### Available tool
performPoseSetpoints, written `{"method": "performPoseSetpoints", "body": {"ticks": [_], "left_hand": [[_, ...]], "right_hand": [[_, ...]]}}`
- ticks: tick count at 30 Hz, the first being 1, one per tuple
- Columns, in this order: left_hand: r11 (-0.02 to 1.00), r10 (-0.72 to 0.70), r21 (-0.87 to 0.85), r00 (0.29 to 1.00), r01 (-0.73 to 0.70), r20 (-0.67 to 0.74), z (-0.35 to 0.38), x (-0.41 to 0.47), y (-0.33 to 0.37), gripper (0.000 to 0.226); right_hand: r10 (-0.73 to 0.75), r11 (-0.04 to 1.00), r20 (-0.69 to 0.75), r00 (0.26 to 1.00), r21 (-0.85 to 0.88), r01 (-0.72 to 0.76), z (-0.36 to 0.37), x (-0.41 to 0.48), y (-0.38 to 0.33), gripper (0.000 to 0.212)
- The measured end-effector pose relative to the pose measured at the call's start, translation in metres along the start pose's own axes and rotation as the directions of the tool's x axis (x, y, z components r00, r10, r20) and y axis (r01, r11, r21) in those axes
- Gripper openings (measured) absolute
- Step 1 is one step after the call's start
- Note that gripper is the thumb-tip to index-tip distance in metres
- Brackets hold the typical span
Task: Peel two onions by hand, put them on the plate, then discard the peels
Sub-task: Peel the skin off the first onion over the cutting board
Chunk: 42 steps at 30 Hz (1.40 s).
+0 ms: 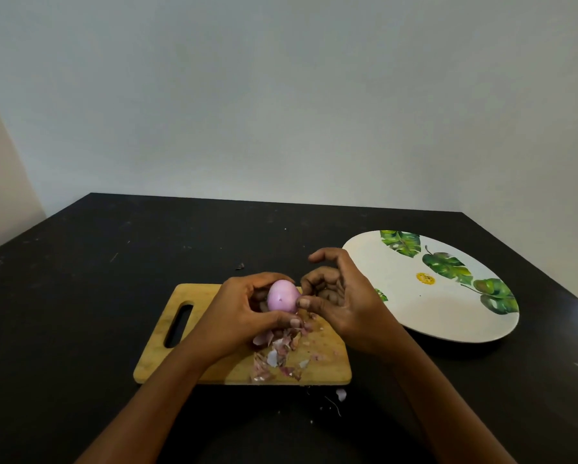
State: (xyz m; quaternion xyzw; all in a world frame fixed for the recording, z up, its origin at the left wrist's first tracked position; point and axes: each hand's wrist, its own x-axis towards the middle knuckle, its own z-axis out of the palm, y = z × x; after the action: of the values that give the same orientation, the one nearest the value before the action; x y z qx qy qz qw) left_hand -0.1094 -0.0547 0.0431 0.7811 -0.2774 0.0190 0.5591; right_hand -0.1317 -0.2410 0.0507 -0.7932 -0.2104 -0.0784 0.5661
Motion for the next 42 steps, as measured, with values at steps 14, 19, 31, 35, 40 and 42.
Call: {"method": "performPoseSetpoints", "body": {"ticks": [14, 19, 31, 35, 40, 42], "left_hand": [[0.997, 0.03, 0.07, 0.956, -0.009, -0.293, 0.024, 0.0, 0.003, 0.053], [0.993, 0.041, 0.115, 0.898, 0.01, -0.437, 0.034, -0.002, 0.003, 0.06], [0.944, -0.298, -0.303, 0.735, 0.132, -0.61, 0.013, 0.008, 0.016, 0.029], [0.917, -0.365, -0.388, 0.586, 0.091, -0.724, -0.025, 0.014, 0.015, 0.017], [0.923, -0.306, -0.38, 0.715, 0.06, -0.629, -0.013, 0.015, 0.016, 0.018], [0.857, -0.384, -0.508, 0.764, 0.086, -0.519, -0.007, 0.015, 0.012, 0.027]], "right_hand": [[-0.109, 0.993, -0.23, 0.967, -0.069, 0.096, 0.011, -0.001, 0.006, 0.034], [-0.065, 0.997, -0.264, 0.962, -0.047, 0.054, 0.016, 0.001, 0.004, 0.033], [-0.082, 0.983, -0.185, 0.979, 0.144, 0.11, 0.033, -0.004, -0.011, 0.032], [-0.016, 0.995, -0.277, 0.961, 0.087, 0.042, 0.033, 0.002, -0.002, 0.033], [-0.09, 0.988, -0.345, 0.934, -0.147, 0.041, 0.036, 0.007, 0.014, 0.029], [-0.107, 0.982, -0.387, 0.916, -0.187, 0.035, 0.038, 0.007, 0.017, 0.026]]}}
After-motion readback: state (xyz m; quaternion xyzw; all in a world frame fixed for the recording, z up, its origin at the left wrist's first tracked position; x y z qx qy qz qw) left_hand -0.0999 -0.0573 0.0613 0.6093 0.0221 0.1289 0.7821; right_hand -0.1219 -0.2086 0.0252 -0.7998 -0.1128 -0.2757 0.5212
